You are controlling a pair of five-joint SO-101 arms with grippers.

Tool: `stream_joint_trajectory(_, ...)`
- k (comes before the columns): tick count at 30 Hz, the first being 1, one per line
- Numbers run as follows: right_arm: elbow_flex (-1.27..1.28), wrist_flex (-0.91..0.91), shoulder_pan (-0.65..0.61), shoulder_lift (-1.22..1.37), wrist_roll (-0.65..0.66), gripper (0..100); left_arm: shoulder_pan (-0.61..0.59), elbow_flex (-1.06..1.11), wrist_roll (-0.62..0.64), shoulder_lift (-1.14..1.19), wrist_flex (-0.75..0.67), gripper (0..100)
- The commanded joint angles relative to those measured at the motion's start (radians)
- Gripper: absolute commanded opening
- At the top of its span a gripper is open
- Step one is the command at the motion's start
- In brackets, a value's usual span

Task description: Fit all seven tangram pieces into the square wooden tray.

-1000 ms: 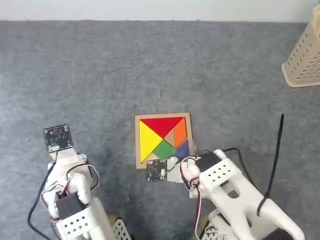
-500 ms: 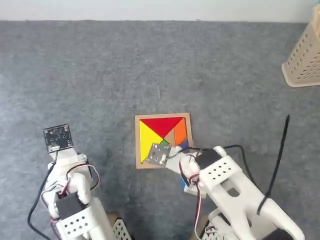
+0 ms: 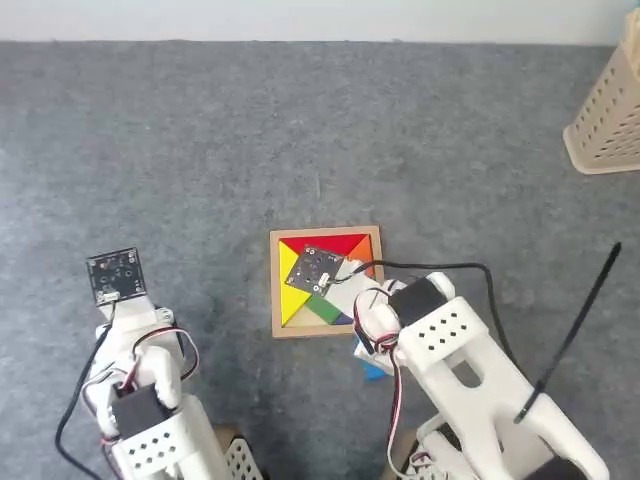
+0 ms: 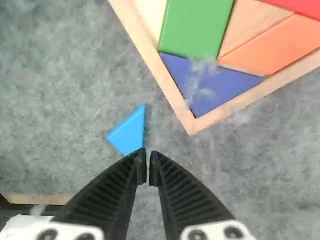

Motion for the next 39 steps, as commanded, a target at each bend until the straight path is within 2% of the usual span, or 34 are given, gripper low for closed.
stream_joint_trajectory(1, -0.043, 0.013, 0.008, 0.007, -0.015, 0.9, 0.003, -0.008, 0.015, -0.008, 0.006, 1)
stream_joint_trajectory(3, 0.0, 0.027, -0.01, 0.039, 0.018, 3.0, 0.003, -0.008, 0.015, -0.008, 0.006, 1)
stream_joint_trajectory(5, 0.061, 0.021, -0.081, 0.079, 0.087, 9.5, 0.003, -0.008, 0.015, -0.008, 0.006, 1)
stream_joint_trajectory(8, 0.101, -0.058, -0.17, 0.124, 0.031, 20.0, 0.003, -0.008, 0.015, -0.008, 0.006, 1)
stream_joint_trajectory(10, 0.101, -0.101, -0.173, 0.145, -0.008, 23.8, 0.003, -0.008, 0.015, -0.008, 0.006, 1)
stream_joint_trajectory(18, 0.161, -0.265, -0.134, 0.269, -0.058, 19.4, 0.003, -0.008, 0.015, -0.008, 0.006, 1)
stream_joint_trajectory(23, 0.143, -0.243, -0.134, 0.306, -0.064, 17.7, 0.003, -0.008, 0.015, -0.008, 0.006, 1)
stream_joint_trajectory(28, 0.141, -0.242, -0.134, 0.303, -0.064, 4.3, 0.003, -0.008, 0.015, -0.008, 0.006, 1)
stream_joint_trajectory(30, 0.137, -0.239, -0.134, 0.303, -0.064, 1.9, 0.003, -0.008, 0.015, -0.008, 0.006, 1)
stream_joint_trajectory(39, -0.011, -0.087, -0.133, 0.302, -0.064, 1.3, 0.003, -0.008, 0.015, -0.008, 0.006, 1)
